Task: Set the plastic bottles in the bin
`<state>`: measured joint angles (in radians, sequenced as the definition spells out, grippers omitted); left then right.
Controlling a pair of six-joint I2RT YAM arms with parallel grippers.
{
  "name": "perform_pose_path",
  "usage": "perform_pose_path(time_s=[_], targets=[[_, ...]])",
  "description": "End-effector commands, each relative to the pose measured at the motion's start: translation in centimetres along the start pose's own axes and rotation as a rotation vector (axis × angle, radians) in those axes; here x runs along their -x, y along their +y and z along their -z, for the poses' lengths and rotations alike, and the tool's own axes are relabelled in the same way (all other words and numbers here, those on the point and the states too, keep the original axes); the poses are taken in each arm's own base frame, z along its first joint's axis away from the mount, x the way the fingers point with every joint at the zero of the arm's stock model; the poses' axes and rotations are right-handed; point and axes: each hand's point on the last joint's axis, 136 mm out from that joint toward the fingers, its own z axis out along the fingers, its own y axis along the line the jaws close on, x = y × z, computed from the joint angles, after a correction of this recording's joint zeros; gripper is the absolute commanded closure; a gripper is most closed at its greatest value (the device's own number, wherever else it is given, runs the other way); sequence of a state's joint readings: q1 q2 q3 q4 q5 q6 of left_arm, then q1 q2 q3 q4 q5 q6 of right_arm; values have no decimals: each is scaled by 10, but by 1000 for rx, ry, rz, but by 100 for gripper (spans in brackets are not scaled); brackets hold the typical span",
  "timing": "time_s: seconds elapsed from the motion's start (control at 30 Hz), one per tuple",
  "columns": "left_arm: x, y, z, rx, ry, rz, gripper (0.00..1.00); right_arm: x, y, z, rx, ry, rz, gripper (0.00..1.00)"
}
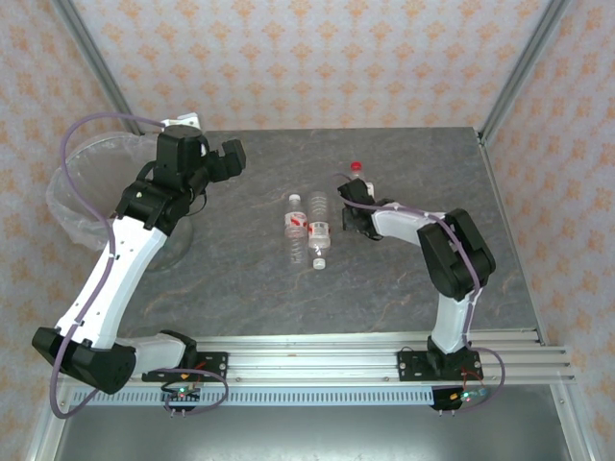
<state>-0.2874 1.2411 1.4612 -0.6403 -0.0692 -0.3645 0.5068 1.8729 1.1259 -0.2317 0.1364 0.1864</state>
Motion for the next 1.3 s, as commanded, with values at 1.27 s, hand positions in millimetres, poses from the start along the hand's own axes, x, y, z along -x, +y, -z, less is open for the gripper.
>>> perform_pose_path(time_s=[1.27], targets=[[-66,-106,-48,-585,264,133,0,43,101,165,717,-444,47,69]])
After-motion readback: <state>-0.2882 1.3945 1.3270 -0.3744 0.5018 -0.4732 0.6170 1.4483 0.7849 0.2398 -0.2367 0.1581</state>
